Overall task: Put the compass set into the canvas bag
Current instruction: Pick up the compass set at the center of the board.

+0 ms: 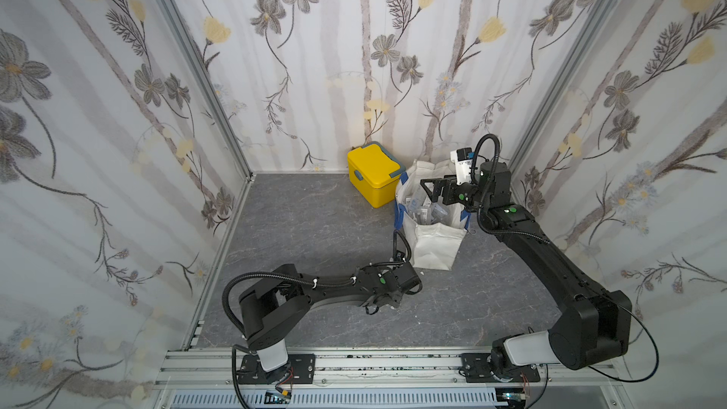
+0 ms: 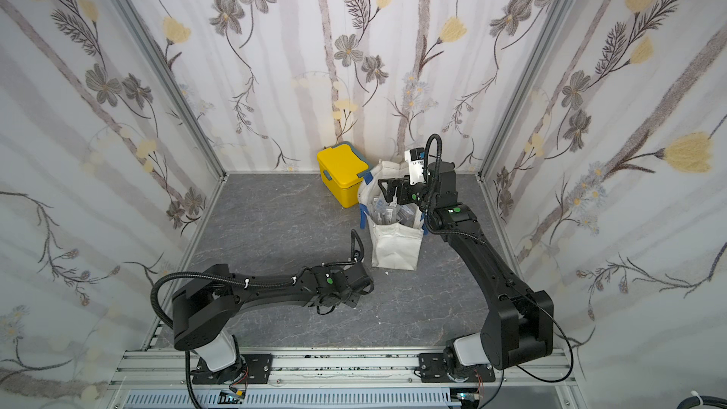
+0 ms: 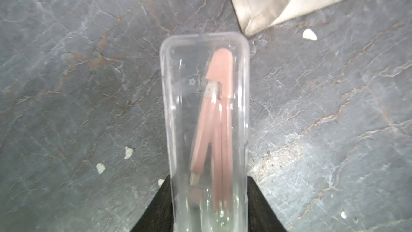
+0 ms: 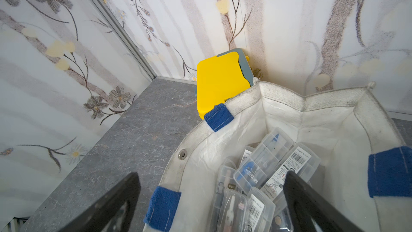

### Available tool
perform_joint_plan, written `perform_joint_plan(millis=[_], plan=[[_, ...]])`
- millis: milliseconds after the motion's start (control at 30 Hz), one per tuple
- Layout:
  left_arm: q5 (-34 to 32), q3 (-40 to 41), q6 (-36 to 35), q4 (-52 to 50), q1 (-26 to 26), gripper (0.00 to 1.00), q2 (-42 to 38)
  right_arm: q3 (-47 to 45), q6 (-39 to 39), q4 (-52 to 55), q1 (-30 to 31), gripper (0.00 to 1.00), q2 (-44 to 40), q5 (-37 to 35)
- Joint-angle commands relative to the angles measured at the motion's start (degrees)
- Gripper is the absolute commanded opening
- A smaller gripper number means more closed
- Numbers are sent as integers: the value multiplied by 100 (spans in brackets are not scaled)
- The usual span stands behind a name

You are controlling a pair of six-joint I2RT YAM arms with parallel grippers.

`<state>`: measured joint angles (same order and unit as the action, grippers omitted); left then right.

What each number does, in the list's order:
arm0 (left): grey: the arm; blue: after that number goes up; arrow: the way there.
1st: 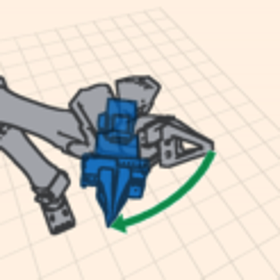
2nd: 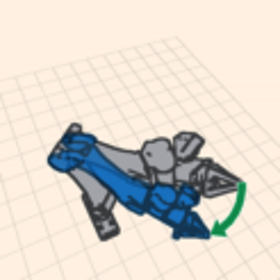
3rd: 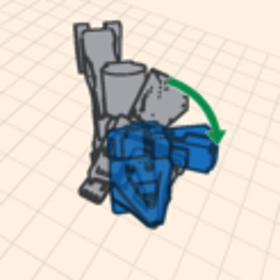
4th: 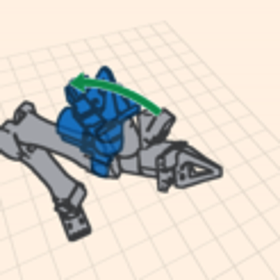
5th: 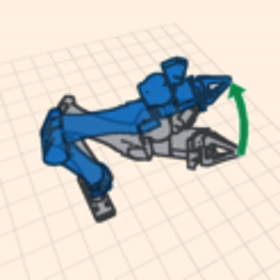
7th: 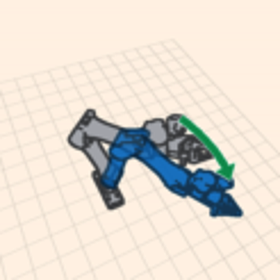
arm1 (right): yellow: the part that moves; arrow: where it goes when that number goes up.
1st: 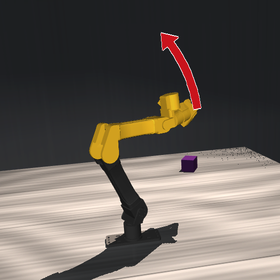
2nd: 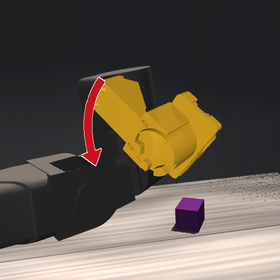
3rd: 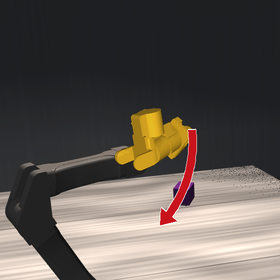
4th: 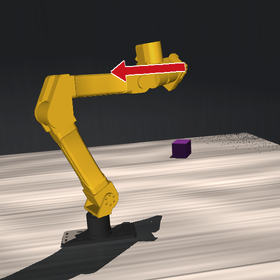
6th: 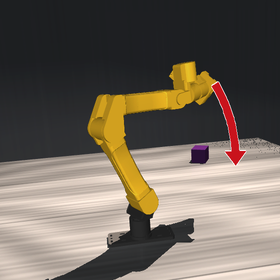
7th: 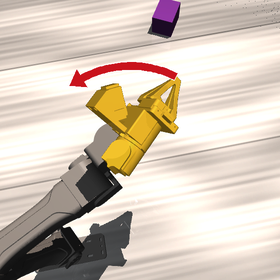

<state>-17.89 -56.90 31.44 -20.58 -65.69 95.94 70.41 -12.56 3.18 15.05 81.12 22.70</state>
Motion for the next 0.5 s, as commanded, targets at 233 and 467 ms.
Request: perform_joint_plan(millis=[233,467], plan=[[-922,496,-503,2442,81,40,-941,204,218,32,388,100,42,309],[-1246,623,-968,3473,280,39,-1499,29,210,-141,595,100,-201,985]])
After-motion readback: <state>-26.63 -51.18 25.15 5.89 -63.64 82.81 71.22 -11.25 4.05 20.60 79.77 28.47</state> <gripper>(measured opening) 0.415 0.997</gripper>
